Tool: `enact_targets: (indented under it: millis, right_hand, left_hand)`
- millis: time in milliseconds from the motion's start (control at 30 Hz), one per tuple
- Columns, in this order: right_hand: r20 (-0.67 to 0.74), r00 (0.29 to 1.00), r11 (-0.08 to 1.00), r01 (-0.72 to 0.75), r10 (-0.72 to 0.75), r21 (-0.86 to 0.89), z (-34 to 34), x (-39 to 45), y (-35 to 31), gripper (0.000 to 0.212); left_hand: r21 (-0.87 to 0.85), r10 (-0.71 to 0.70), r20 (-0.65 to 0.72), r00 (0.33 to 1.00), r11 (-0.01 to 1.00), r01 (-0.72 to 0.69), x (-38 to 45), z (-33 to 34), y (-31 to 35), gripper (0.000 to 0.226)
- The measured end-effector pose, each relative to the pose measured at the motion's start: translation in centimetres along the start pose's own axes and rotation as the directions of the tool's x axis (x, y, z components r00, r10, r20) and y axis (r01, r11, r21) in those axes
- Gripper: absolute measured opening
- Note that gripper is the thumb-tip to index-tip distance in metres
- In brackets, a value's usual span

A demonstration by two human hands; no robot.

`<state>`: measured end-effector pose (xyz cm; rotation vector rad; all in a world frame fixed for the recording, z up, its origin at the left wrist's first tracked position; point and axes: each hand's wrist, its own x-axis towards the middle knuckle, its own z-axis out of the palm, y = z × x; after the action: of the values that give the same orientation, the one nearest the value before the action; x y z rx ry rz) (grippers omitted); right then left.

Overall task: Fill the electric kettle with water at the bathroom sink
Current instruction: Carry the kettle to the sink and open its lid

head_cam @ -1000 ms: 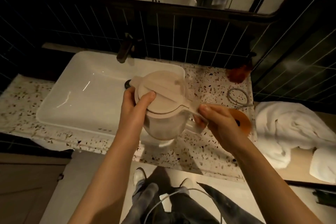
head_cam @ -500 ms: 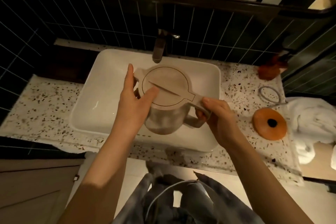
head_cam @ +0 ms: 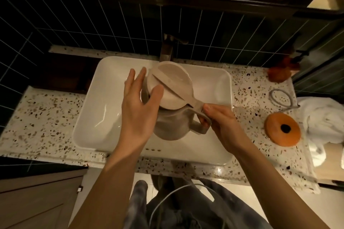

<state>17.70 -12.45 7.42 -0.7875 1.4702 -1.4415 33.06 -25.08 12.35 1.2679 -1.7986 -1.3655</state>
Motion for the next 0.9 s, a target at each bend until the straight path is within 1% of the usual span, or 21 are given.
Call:
enact_targets:
  millis: [133, 200, 267, 300, 367, 467, 600, 667, 733, 767, 833, 900]
  right_hand:
    - [-0.005, 1.0, 1.0, -0.009, 0.008, -0.029, -1.1, 1.4, -0.3, 0.037]
    - [0.006, 1.0, 0.999, -0.005, 0.005, -0.051, -1.8, 2.0, -0.4, 0.04]
    - [0.028, 1.0, 0.997, -0.003, 0.005, -0.075, -2.3, 2.6, -0.5, 0.045]
    - [0.036, 0.999, 0.997, -0.005, 0.008, -0.082, -2.6, 2.9, -0.5, 0.047]
    - [0.044, 0.999, 0.997, -0.01, 0.014, -0.072, -3.1, 3.4, -0.5, 0.048]
    - [0.056, 0.998, 0.999, -0.009, 0.011, -0.043, -3.7, 4.0, -0.4, 0.051]
    - [0.087, 0.996, 1.0, -0.016, 0.016, -0.007, -4.1, 4.2, 0.0, 0.055]
    - [0.069, 0.997, 1.0, -0.019, 0.019, 0.005, -4.5, 4.2, 0.3, 0.052]
    - [0.037, 0.999, 1.0, -0.02, 0.02, 0.008, -4.9, 4.3, 0.6, 0.048]
    - [0.017, 0.999, 0.999, -0.027, 0.027, 0.019, -5.1, 4.4, 0.7, 0.046]
    - [-0.021, 0.999, 0.998, -0.046, 0.047, 0.048, -5.4, 4.5, 1.1, 0.045]
    - [-0.049, 0.997, 0.996, -0.063, 0.066, 0.06, -5.6, 4.6, 1.4, 0.044]
  left_hand:
    - [0.018, 0.085, -0.033, 0.996, 0.996, -0.084, 0.6, 1.1, 1.0, 0.047]
    - [0.025, 0.076, -0.058, 0.995, 0.997, -0.075, 0.9, 1.9, 1.6, 0.038]
    - [-0.02, 0.042, -0.093, 0.995, 0.999, -0.044, 1.2, 2.8, 2.1, 0.021]
    - [-0.041, 0.029, -0.101, 0.994, 0.999, -0.033, 1.3, 3.2, 2.3, 0.019]
    - [-0.044, 0.026, -0.107, 0.994, 0.999, -0.031, 1.5, 4.0, 2.6, 0.028]
    - [-0.053, 0.068, -0.133, 0.989, 0.996, -0.076, 1.4, 4.9, 3.0, 0.035]
    - [-0.049, 0.155, -0.095, 0.983, 0.986, -0.16, 0.4, 6.4, 3.7, 0.04]
    - [-0.016, 0.217, -0.073, 0.974, 0.976, -0.218, 0.1, 7.0, 3.5, 0.04]
    - [0.008, 0.236, -0.032, 0.971, 0.972, -0.235, 0.2, 7.4, 3.6, 0.041]
    - [-0.008, 0.217, 0.005, 0.976, 0.976, -0.217, 0.4, 7.5, 3.7, 0.041]
    - [-0.102, 0.197, 0.101, 0.975, 0.977, -0.187, 0.7, 7.3, 3.9, 0.033]
    - [-0.179, 0.243, 0.139, 0.96, 0.96, -0.218, 1.2, 6.8, 3.8, 0.026]
